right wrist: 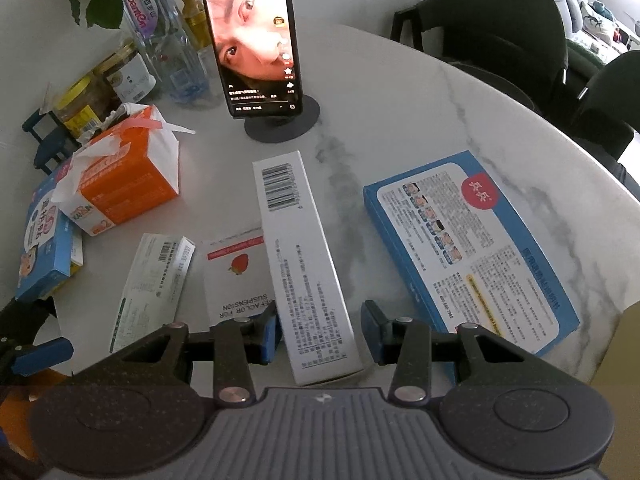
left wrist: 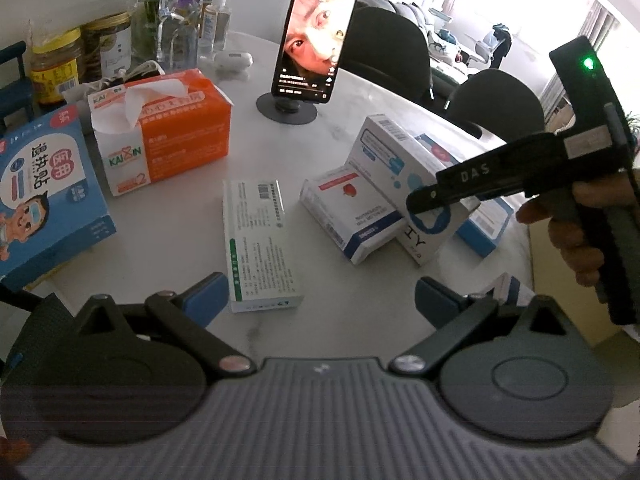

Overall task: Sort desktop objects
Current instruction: 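Grasp a long white box upright with the right gripper, then carry the long white box with the right gripper over the beige box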

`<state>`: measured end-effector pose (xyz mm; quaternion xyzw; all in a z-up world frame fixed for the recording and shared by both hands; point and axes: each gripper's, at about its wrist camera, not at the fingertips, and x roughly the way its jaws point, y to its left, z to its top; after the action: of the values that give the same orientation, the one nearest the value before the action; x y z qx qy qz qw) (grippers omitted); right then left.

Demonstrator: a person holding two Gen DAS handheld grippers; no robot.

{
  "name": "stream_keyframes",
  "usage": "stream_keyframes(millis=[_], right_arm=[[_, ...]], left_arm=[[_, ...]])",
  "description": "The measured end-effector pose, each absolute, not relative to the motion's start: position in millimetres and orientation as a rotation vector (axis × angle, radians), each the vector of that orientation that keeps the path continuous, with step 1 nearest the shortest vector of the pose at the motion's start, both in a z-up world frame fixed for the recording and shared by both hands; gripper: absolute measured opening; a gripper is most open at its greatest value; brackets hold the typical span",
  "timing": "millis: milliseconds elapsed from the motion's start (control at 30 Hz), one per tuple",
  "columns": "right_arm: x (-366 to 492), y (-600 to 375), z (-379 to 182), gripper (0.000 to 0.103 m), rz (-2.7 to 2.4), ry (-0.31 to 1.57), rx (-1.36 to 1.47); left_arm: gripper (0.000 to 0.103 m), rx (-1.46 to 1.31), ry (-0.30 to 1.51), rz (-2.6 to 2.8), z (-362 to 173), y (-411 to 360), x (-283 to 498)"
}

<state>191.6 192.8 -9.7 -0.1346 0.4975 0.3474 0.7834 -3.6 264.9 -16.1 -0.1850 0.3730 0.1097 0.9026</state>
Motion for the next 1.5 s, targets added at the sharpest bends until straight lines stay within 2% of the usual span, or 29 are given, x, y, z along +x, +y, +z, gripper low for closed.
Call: stream_keyframes(millis=[133,833,1500], right_arm=[[188.4,188.1,-4.7,0.033,0.756,1.04,-0.269],[176.5,147.4,57.5,0.032,0.756,0.914,-0.187],[173.5,65.8,112.2,0.032,0.648,0.807,-0.078]], left_arm=[[0.101,-0.378,0.774,0.218,-16.3,262.7,-1.4],[0.101,-0.357,0.762,0.17,-9.5,247.2,1.7],[0.101,-0.351,0.754,0.103,-7.5,233.2,10.8]])
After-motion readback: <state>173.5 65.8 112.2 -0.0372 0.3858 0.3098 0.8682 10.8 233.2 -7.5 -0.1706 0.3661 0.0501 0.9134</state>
